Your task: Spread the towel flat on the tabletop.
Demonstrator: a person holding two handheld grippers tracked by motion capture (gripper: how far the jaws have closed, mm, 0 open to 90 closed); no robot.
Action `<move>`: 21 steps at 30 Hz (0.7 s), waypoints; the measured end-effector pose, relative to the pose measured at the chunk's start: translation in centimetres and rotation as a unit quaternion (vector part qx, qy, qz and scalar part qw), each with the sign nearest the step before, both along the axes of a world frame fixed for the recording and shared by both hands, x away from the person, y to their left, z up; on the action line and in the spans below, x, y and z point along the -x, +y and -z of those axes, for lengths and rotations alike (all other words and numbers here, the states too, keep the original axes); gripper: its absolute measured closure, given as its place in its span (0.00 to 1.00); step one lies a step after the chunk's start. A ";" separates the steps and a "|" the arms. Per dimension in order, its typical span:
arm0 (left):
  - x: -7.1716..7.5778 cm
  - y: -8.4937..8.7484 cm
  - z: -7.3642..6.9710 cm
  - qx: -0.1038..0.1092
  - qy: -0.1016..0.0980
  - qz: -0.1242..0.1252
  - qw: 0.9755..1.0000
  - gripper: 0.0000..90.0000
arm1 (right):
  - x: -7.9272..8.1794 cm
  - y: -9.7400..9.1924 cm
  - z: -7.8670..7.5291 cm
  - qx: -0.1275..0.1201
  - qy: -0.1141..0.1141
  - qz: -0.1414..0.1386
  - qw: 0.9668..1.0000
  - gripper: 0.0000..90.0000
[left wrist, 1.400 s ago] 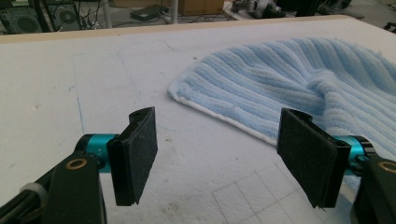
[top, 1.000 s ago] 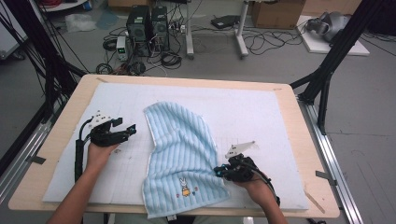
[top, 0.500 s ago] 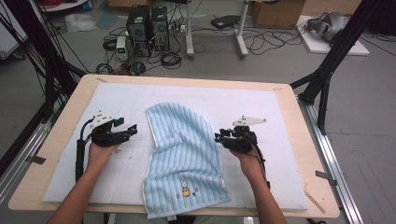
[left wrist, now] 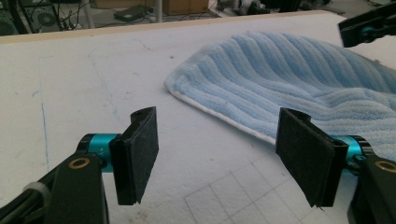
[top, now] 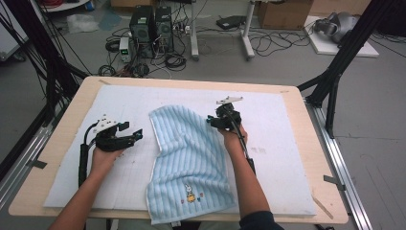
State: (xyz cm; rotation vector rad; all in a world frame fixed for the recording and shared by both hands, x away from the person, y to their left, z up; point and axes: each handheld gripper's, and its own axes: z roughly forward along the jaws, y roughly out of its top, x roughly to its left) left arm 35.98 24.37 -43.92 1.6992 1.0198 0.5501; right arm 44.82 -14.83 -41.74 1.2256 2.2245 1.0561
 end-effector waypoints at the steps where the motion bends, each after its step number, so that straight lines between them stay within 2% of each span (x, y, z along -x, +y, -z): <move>1: 0.0 0.0 0.0 0.000 -0.001 0.000 1.000 0.34 | -0.4 0.5 0.2 0.007 0.005 0.002 1.000 0.65; 2: 0.0 0.1 0.0 0.002 0.000 -0.001 1.000 0.34 | -0.8 1.0 0.4 0.009 0.013 -0.002 1.000 0.66; 4: 0.0 0.2 0.0 0.004 0.001 -0.002 1.000 0.34 | -1.1 2.0 1.0 0.013 0.014 -0.013 1.000 0.67; 7: 0.0 0.4 0.0 0.009 0.001 -0.004 1.000 0.34 | -1.1 3.2 2.0 0.017 0.037 -0.033 0.999 0.67; 10: 0.0 0.5 -0.1 0.010 0.000 -0.005 1.000 0.34 | -0.9 3.9 2.0 0.005 0.039 -0.051 0.998 0.64; 14: 0.0 0.4 0.0 0.010 0.000 -0.005 1.000 0.34 | -0.5 4.7 2.2 0.013 0.053 -0.081 0.995 0.56; 18: 0.0 0.3 0.0 0.010 0.000 -0.006 1.000 0.34 | -0.2 5.2 2.3 0.025 0.050 -0.089 0.994 0.54; 19: 0.0 0.3 0.0 0.009 0.000 -0.006 1.000 0.34 | -0.1 5.3 2.2 0.029 0.048 -0.091 0.994 0.57; 20: 0.0 0.4 0.0 0.008 0.001 -0.005 1.000 0.34 | 0.0 5.4 2.2 0.027 0.051 -0.095 0.994 0.66; 21: 0.0 0.4 0.0 0.008 0.001 -0.006 1.000 0.34 | 0.1 5.6 2.1 0.028 0.055 -0.110 0.992 0.81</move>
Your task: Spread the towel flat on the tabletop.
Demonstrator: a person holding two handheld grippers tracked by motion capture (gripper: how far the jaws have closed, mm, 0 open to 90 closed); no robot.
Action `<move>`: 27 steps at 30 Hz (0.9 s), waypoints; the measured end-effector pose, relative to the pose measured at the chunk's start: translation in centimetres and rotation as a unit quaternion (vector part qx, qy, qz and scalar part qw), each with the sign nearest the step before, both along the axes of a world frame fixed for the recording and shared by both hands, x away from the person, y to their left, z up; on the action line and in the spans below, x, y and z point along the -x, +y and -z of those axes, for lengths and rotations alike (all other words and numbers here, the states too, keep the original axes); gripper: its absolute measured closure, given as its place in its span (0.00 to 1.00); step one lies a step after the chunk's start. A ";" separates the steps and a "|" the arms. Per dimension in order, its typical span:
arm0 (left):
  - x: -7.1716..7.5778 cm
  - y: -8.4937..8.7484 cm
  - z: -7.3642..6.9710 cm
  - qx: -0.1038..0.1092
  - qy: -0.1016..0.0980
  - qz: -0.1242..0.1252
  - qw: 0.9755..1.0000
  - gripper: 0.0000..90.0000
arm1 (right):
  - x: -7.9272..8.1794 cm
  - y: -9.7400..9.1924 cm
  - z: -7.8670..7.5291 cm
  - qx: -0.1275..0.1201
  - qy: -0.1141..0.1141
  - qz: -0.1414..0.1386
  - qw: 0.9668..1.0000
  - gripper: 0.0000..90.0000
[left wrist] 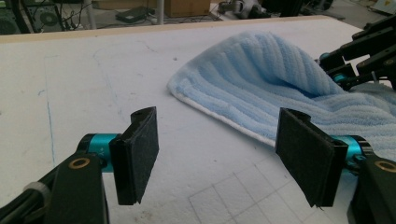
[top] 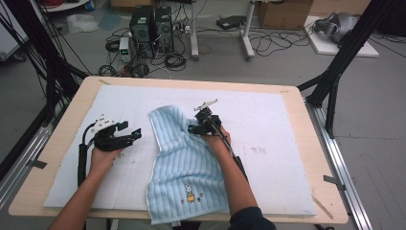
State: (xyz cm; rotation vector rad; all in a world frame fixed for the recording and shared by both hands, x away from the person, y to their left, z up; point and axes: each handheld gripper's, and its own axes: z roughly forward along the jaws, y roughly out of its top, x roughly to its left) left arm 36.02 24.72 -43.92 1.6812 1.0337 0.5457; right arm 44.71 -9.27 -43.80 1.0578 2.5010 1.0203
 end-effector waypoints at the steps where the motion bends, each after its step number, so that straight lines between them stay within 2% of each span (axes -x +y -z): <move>1: 0.0 0.0 0.0 0.000 0.000 0.000 1.000 0.34 | 0.3 0.3 -0.1 0.018 -0.014 -0.015 1.000 0.87; 3: 0.0 0.1 0.0 0.001 0.000 0.000 1.000 0.34 | 1.0 1.1 -0.5 0.075 -0.052 -0.024 0.996 0.89; 5: 0.0 0.2 -0.1 0.003 0.000 -0.002 1.000 0.34 | 1.5 1.1 -1.1 0.104 -0.080 -0.015 0.991 0.89; 7: 0.0 0.2 0.0 0.003 0.000 -0.002 1.000 0.34 | 1.8 0.6 -1.9 0.137 -0.112 -0.001 0.984 0.88; 10: 0.0 0.2 0.0 0.002 0.001 -0.003 1.000 0.34 | 2.1 -0.9 -2.9 0.158 -0.137 0.031 0.977 0.88; 12: 0.0 0.1 0.0 0.002 0.001 -0.003 1.000 0.34 | 2.3 -1.9 -3.4 0.178 -0.151 0.052 0.971 0.88; 14: 0.0 0.1 0.0 0.001 0.000 -0.003 1.000 0.34 | 2.5 -2.7 -3.4 0.208 -0.163 0.066 0.962 0.88; 15: 0.0 0.1 0.0 0.000 0.000 -0.003 1.000 0.34 | 2.6 -2.9 -3.3 0.216 -0.161 0.071 0.960 0.88; 16: 0.0 0.1 0.0 0.000 0.000 -0.003 1.000 0.34 | 2.7 -3.2 -2.9 0.216 -0.151 0.067 0.962 0.88; 17: 0.0 0.0 0.0 0.000 0.001 -0.003 1.000 0.34 | 2.8 -3.3 -2.7 0.219 -0.149 0.064 0.962 0.87; 20: 0.0 0.0 0.1 -0.002 0.002 -0.001 1.000 0.34 | 3.0 -3.5 -1.5 0.189 -0.122 0.040 0.974 0.84; 21: 0.0 0.0 0.1 -0.002 0.003 -0.001 1.000 0.34 | 3.0 -3.5 -1.1 0.172 -0.099 0.032 0.980 0.80; 22: 0.0 0.0 0.1 -0.003 0.003 -0.001 1.000 0.34 | 2.9 -3.6 -0.6 0.155 -0.085 0.029 0.984 0.78; 23: 0.0 -0.1 0.1 -0.003 0.002 -0.001 1.000 0.34 | 3.1 -3.7 -0.6 0.145 -0.088 0.032 0.985 0.68; 24: 0.0 -0.1 0.1 -0.002 0.002 -0.001 1.000 0.34 | 2.9 -4.0 -0.6 0.118 -0.068 0.026 0.990 0.65; 25: 0.1 -0.1 0.0 -0.003 0.002 -0.001 1.000 0.34 | 2.8 -4.4 -0.6 0.095 -0.053 0.023 0.994 0.58; 27: 0.0 -0.1 0.0 -0.003 0.002 -0.001 1.000 0.34 | 2.8 -5.2 -0.9 0.060 -0.038 0.019 0.997 0.52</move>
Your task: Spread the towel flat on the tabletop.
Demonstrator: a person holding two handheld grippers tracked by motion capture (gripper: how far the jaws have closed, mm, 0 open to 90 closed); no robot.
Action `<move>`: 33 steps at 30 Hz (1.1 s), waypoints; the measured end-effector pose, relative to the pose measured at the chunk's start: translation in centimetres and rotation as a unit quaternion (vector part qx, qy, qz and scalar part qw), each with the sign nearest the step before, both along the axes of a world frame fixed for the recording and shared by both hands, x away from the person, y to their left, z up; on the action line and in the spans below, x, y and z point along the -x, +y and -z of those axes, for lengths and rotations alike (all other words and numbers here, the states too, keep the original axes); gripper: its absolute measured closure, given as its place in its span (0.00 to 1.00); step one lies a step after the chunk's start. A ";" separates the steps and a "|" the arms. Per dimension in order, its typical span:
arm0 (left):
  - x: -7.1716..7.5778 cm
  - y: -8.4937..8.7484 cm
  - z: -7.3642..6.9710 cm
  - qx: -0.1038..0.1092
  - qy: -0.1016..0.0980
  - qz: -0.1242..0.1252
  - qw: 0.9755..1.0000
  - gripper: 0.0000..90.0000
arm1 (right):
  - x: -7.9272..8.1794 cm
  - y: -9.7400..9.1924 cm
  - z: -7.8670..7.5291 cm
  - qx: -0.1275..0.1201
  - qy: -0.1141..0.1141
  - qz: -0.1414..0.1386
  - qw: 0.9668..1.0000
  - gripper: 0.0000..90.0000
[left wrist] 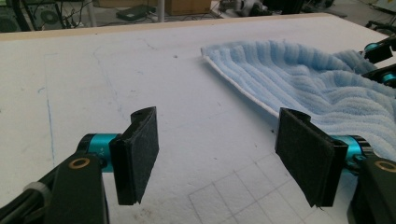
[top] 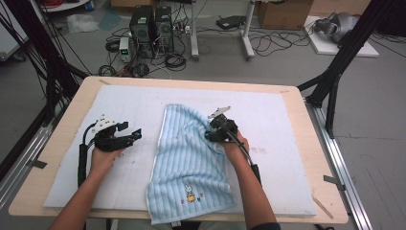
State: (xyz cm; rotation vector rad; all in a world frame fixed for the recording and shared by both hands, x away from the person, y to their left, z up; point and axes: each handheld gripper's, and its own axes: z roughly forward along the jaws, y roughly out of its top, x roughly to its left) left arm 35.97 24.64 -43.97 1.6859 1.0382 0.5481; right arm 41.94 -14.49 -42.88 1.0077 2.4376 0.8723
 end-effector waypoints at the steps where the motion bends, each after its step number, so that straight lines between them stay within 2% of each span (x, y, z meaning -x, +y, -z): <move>1: 0.0 0.0 0.0 0.000 0.001 0.000 1.000 0.34 | 0.0 -0.6 -0.3 -0.029 0.007 0.006 1.000 0.51; 4: 0.0 0.0 0.0 -0.001 0.001 0.000 1.000 0.34 | 0.0 -2.3 -1.4 -0.090 -0.001 0.032 0.995 0.49; 5: 0.0 0.0 0.1 -0.002 0.001 0.000 1.000 0.34 | -0.1 -2.8 -1.8 -0.101 -0.009 0.041 0.994 0.50; 6: 0.0 0.0 0.1 -0.003 0.002 0.001 1.000 0.34 | -0.1 -3.3 -2.1 -0.101 -0.017 0.051 0.993 0.53; 7: 0.0 -0.1 0.1 -0.003 0.002 0.001 1.000 0.34 | -0.1 -3.7 -2.3 -0.096 -0.027 0.061 0.993 0.61; 9: 0.0 -0.1 0.1 -0.004 0.002 0.001 1.000 0.34 | -0.1 -4.5 -2.7 -0.071 -0.051 0.088 0.992 0.80; 10: 0.0 -0.1 0.1 -0.004 0.003 0.001 1.000 0.34 | -0.2 -4.7 -2.8 -0.058 -0.064 0.103 0.991 0.84; 12: 0.0 -0.1 0.1 -0.003 0.002 0.001 1.000 0.34 | -0.5 -5.2 -2.6 -0.053 -0.075 0.132 0.987 0.88; 14: 0.0 -0.1 0.1 -0.003 0.002 0.000 1.000 0.34 | -1.1 -5.2 -2.2 -0.042 -0.074 0.140 0.987 0.86; 15: 0.0 -0.1 0.1 -0.003 0.002 0.001 1.000 0.34 | -1.5 -5.1 -1.8 -0.044 -0.063 0.141 0.987 0.84; 19: 0.0 -0.1 0.1 -0.003 0.003 0.002 1.000 0.34 | -2.6 -4.1 -0.4 -0.043 -0.035 0.127 0.990 0.74; 24: 0.0 0.0 0.0 0.001 0.002 0.000 1.000 0.34 | -3.1 -2.2 1.1 -0.044 0.001 0.072 0.996 0.62; 25: 0.0 0.0 0.1 0.001 0.002 0.000 1.000 0.34 | -3.0 -1.9 1.3 -0.042 0.005 0.064 0.997 0.63; 27: 0.0 0.0 0.0 0.001 0.002 0.000 1.000 0.34 | -3.0 -1.8 1.3 -0.057 0.017 0.056 0.997 0.60; 30: 0.0 0.0 0.1 0.000 0.002 0.002 1.000 0.34 | -2.8 -1.7 1.2 -0.051 0.018 0.035 0.998 0.73; 32: 0.0 0.0 0.1 0.000 0.001 0.001 1.000 0.34 | -2.6 -1.4 1.2 -0.052 0.022 0.027 0.998 0.86; 33: 0.0 0.0 0.0 0.001 0.002 0.001 1.000 0.34 | -2.6 -1.3 1.1 -0.053 0.026 0.014 0.998 0.97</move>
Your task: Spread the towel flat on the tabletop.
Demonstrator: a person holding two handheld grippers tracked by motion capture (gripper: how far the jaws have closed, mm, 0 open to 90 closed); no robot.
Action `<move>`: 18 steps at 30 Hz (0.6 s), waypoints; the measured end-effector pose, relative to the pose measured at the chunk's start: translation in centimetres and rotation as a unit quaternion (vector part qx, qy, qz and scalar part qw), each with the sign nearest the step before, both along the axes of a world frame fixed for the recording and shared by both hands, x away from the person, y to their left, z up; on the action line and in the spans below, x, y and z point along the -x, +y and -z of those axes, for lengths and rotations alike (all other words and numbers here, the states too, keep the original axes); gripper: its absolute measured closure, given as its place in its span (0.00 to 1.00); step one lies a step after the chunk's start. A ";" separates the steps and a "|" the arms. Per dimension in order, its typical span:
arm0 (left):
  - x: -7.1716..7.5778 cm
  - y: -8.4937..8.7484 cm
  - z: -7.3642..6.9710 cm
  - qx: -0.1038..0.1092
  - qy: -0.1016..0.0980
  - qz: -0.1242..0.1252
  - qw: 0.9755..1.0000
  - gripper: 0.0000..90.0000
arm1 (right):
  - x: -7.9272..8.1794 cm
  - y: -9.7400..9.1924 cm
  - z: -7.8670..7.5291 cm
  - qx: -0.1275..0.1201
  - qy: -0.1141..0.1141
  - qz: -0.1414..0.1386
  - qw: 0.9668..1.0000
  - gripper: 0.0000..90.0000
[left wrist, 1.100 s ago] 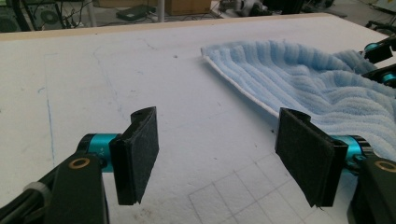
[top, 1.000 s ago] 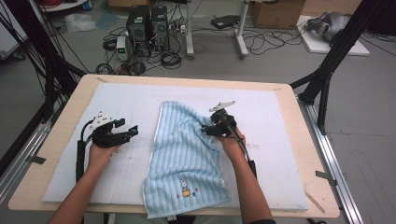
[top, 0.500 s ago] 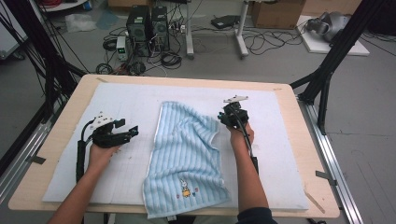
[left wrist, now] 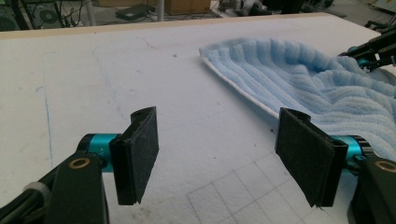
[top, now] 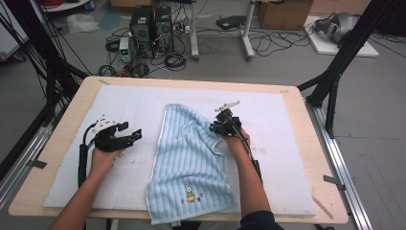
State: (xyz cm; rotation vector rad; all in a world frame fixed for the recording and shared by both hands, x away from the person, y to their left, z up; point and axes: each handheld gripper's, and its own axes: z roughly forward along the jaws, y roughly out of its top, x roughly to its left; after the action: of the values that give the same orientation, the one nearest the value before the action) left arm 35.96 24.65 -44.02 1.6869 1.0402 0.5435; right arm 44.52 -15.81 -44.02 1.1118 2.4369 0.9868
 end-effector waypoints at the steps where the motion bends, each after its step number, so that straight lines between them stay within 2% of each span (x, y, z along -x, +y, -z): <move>1: 0.0 0.0 0.0 0.001 0.000 0.000 1.000 0.34 | 0.1 0.2 -0.1 0.008 -0.004 -0.013 1.000 0.99; 3: 0.0 0.1 0.0 0.003 0.000 -0.002 1.000 0.34 | 0.3 0.6 -0.2 0.032 -0.019 -0.021 0.999 1.00; 4: 0.0 0.1 0.0 0.001 0.001 -0.001 1.000 0.34 | 0.3 0.5 -0.4 0.041 -0.027 -0.010 0.999 1.00; 7: 0.0 0.1 0.0 0.002 0.000 -0.001 1.000 0.34 | 0.2 -0.1 -0.7 0.037 -0.042 0.017 0.998 0.99; 8: 0.0 0.0 0.0 0.003 0.000 -0.002 1.000 0.34 | 0.2 -0.4 -1.0 0.019 -0.043 0.028 0.999 0.95; 9: 0.0 0.1 0.0 0.002 0.000 -0.002 1.000 0.34 | 0.1 -0.5 -1.1 -0.006 -0.041 0.032 0.999 0.83; 11: -0.1 0.0 0.0 0.002 0.001 -0.001 1.000 0.34 | 0.1 -0.5 -1.2 -0.033 -0.034 0.031 0.998 0.72; 12: 0.0 0.0 0.0 0.002 0.000 -0.001 1.000 0.34 | 0.1 -0.4 -1.1 -0.036 -0.029 0.023 0.999 0.68; 14: 0.0 0.0 0.0 0.000 0.000 0.000 1.000 0.34 | 0.1 0.1 -0.6 -0.021 -0.019 0.019 0.999 0.61; 16: 0.0 0.0 0.0 0.001 -0.001 0.000 1.000 0.34 | 0.0 0.4 0.0 -0.016 -0.005 0.013 1.000 0.59; 18: 0.0 0.0 0.0 0.001 0.000 -0.001 1.000 0.34 | 0.0 0.6 0.1 -0.010 -0.008 0.016 1.000 0.59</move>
State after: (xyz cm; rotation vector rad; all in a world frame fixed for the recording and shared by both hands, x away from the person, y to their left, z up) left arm 35.95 24.64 -44.00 1.6839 1.0414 0.5432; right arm 44.49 -15.19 -44.07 1.1416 2.3943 1.0098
